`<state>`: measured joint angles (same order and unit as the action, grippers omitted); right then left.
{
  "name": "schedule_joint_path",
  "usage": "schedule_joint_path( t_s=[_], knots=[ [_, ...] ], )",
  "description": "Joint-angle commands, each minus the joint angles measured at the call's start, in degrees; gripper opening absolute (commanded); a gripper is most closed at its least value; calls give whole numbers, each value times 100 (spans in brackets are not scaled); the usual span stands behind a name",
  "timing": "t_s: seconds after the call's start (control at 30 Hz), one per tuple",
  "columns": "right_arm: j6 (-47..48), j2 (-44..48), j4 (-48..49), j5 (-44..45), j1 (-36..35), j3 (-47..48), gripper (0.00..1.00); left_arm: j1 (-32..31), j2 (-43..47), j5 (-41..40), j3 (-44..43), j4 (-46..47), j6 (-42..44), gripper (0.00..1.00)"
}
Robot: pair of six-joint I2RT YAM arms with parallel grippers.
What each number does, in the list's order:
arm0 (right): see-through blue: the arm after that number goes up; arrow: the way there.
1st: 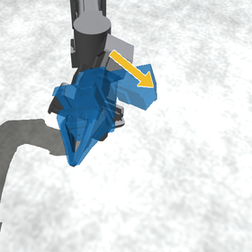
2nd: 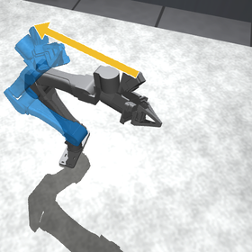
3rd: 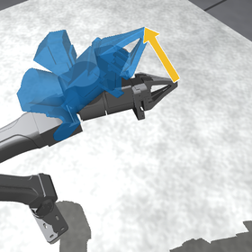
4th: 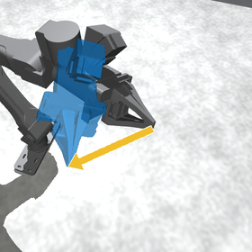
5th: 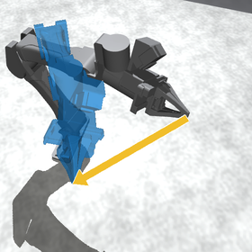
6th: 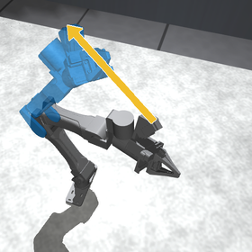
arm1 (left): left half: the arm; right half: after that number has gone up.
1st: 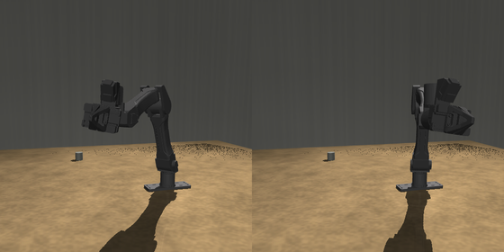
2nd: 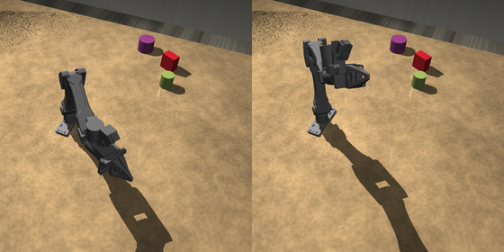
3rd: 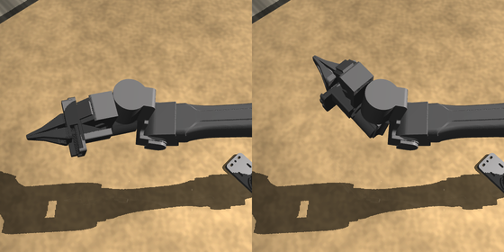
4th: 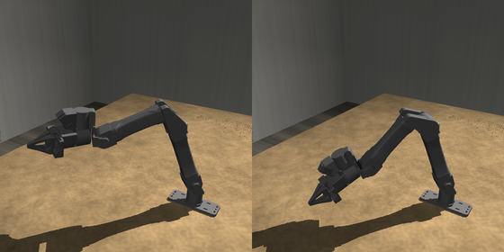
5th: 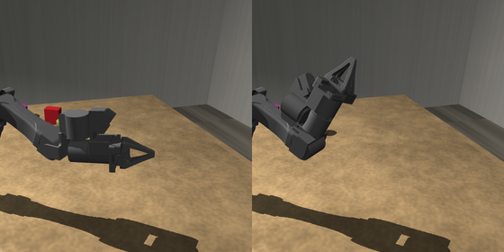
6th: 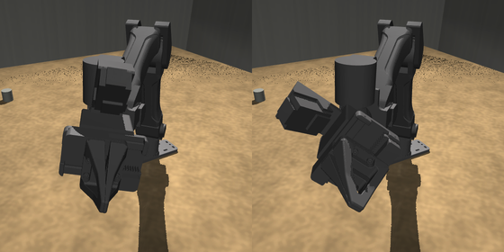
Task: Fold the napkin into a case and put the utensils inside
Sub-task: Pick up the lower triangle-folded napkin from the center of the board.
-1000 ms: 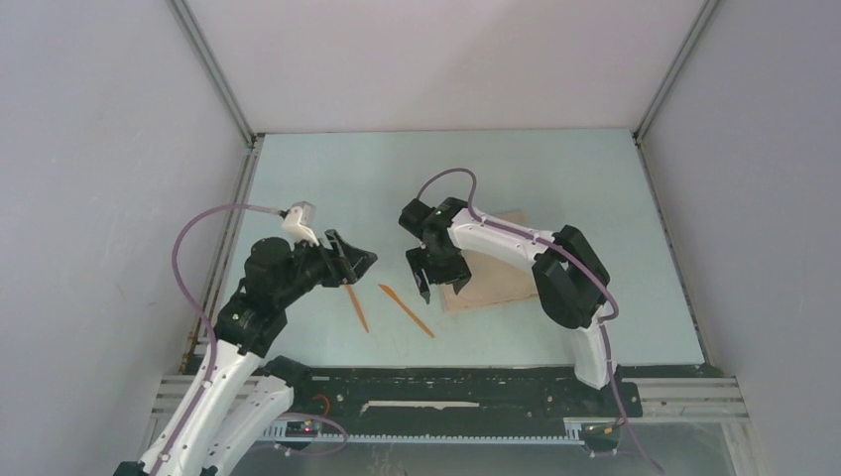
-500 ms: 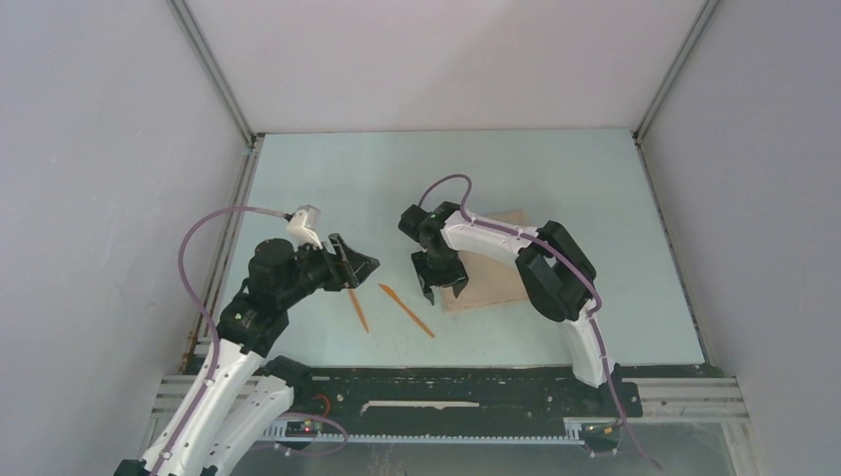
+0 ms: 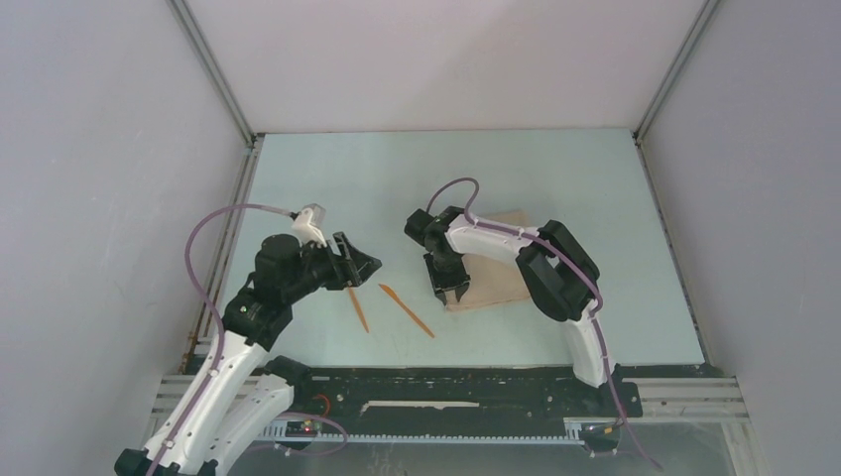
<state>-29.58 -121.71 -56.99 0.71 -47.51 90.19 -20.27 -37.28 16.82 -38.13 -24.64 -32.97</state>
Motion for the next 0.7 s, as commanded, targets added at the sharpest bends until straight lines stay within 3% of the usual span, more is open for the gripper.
schedule_joint_path(
  t_s=[0.0,0.13,0.37,0.5,0.67],
  knots=[
    [-258,-367,284,965,-49,-334,41,23,-37,108,-203,91,91,72],
    [-352,-463,250,1398,-149,-325,32,23,-75,118,-217,93,72,72],
    [-193,-99,679,1417,-136,-581,0,23,-206,104,-185,157,25,72],
    [172,656,1232,1118,-58,-962,0,21,-355,127,-38,351,-117,72],
    [355,1651,2187,-200,341,-1820,0,21,-813,230,132,743,-322,72]
  ],
)
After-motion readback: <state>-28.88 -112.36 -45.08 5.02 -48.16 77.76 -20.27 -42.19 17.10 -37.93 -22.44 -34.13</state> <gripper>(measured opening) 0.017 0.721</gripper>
